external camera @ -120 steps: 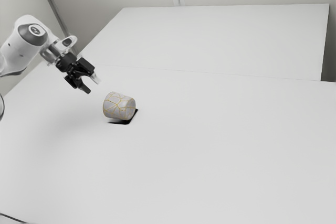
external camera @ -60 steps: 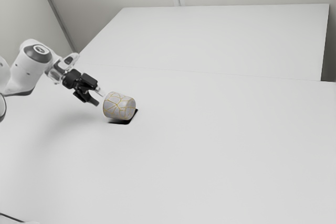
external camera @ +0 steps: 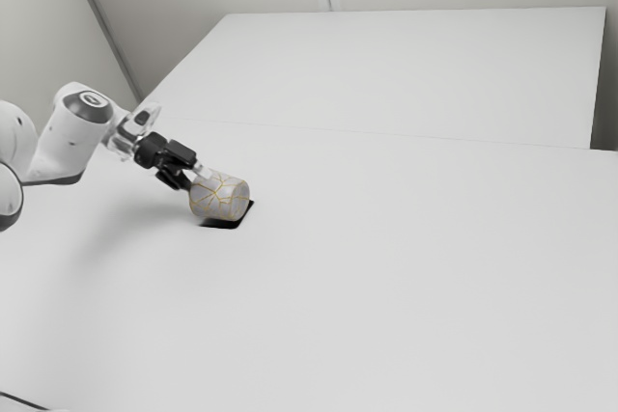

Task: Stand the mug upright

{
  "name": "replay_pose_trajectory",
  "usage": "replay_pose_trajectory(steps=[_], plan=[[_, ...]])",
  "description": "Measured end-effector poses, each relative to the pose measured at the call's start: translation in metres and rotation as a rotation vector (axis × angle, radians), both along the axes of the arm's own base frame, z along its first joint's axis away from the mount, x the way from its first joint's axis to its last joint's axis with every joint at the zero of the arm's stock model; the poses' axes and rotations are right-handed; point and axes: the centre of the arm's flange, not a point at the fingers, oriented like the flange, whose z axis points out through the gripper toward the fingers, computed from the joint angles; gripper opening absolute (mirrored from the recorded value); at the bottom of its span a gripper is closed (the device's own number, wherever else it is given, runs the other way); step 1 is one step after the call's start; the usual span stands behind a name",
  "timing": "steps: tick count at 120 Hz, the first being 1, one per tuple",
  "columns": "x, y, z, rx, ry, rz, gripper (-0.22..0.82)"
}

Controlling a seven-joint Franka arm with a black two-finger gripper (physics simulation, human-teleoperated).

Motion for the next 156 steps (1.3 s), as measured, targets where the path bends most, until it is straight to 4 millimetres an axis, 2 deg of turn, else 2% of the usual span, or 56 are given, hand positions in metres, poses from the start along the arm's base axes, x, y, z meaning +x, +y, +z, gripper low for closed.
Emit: replay_pose_trajectory(steps=[10,21,34,49,62,89,100,111,124,156], plan=[[-0.002,-0.014,-0.001,-0.006,-0.001,-0.008,0.60],[-0.005,-0.021,0.004,-0.002,-0.012,-0.007,0.55],[-0.007,-0.025,0.013,0.009,-0.028,-0.006,0.37],[-0.005,-0.029,0.013,0.012,-0.036,-0.009,0.12],[-0.001,-0.040,0.010,0.010,-0.037,-0.026,-0.02],[0.003,-0.047,0.014,0.020,-0.051,-0.037,-0.14],[0.003,-0.049,0.028,0.037,-0.065,-0.041,-0.16],[0.004,-0.067,0.057,0.107,-0.095,-0.088,-0.17],[-0.012,-0.111,0.078,0.264,-0.111,-0.168,-0.17],[-0.037,-0.183,0.091,0.613,-0.133,-0.309,-0.18]])
